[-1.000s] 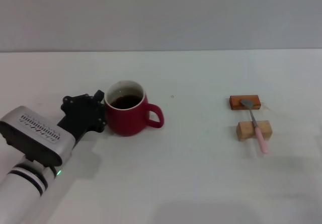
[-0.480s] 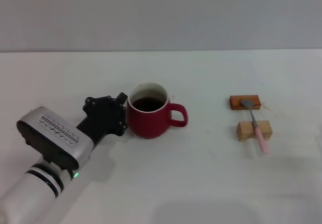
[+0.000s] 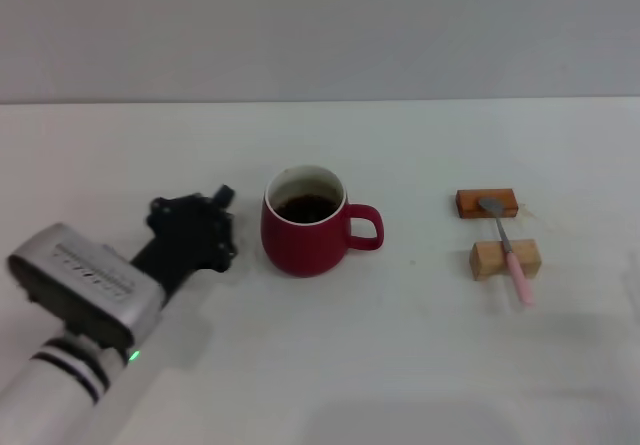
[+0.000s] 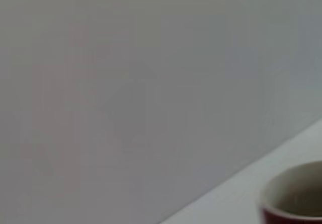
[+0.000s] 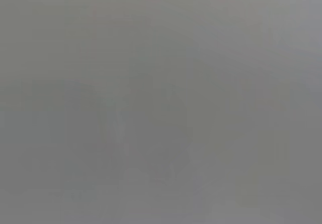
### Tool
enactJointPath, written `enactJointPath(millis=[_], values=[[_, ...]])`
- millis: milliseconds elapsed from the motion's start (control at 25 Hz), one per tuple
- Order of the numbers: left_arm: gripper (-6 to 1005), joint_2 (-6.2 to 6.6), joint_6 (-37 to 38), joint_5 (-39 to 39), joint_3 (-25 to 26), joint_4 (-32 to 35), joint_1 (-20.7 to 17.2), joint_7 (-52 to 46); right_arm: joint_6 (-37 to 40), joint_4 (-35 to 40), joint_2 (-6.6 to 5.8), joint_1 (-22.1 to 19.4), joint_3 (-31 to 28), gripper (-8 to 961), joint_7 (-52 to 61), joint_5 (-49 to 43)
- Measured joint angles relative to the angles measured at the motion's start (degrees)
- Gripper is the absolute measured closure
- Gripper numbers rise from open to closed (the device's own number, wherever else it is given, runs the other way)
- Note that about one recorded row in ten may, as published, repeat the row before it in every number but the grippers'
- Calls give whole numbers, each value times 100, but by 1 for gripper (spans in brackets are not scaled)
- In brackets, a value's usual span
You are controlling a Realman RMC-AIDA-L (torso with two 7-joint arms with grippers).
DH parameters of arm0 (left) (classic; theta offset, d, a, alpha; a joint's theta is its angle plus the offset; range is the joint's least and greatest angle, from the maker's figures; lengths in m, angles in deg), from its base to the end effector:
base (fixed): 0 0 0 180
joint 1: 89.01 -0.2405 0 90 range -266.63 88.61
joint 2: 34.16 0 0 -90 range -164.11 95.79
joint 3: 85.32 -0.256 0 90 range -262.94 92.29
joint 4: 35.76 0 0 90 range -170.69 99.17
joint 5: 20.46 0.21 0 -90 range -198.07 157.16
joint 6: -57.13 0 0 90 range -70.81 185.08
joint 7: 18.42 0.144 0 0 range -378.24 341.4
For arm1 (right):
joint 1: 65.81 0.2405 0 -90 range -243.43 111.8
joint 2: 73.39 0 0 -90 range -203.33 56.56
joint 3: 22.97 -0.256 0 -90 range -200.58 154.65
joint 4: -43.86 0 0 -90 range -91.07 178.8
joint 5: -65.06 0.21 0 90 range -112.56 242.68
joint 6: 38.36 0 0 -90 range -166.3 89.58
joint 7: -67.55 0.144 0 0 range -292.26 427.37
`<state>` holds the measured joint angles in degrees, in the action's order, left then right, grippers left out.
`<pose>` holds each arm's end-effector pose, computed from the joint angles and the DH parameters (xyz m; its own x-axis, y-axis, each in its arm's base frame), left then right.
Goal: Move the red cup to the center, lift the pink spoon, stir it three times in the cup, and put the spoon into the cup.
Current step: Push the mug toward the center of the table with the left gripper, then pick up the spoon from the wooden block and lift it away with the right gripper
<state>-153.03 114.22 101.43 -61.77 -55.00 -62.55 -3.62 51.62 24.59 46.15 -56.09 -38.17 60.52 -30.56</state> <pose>-0.2842 0.3158 -0.0931 0.9163 -0.0486 0.3975 0.3321 -0.4624 -0.8221 0.3381 0.2202 -0.0179 0.7284 0.1927 -0.6575 -0.6762 0.0477 -0.7351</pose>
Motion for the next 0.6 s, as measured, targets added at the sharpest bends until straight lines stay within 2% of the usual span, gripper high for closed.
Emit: enactJointPath(millis=[80, 120, 200, 320, 360, 440, 600], values=[[968, 20, 322, -13, 364, 26, -320, -5, 14, -5, 0, -13, 44, 212, 0, 0], [968, 20, 322, -13, 364, 26, -320, -5, 44, -13, 2, -27, 96, 212, 0, 0], [967, 36, 751, -17, 838, 45, -737, -49, 64, -17, 5, -36, 135, 212, 0, 0], [966, 40, 1102, -15, 1163, 49, -1049, -125, 115, -77, 7, -56, 239, 212, 0, 0], [966, 40, 1102, -15, 1163, 49, -1049, -125, 115, -77, 7, -56, 239, 212, 0, 0], [965, 41, 1493, -18, 1698, 54, -1407, -824, 121, -148, 9, -64, 281, 213, 0, 0], [964, 54, 1542, -18, 2129, 185, -1571, -1368, 124, -224, 7, -63, 357, 213, 0, 0]])
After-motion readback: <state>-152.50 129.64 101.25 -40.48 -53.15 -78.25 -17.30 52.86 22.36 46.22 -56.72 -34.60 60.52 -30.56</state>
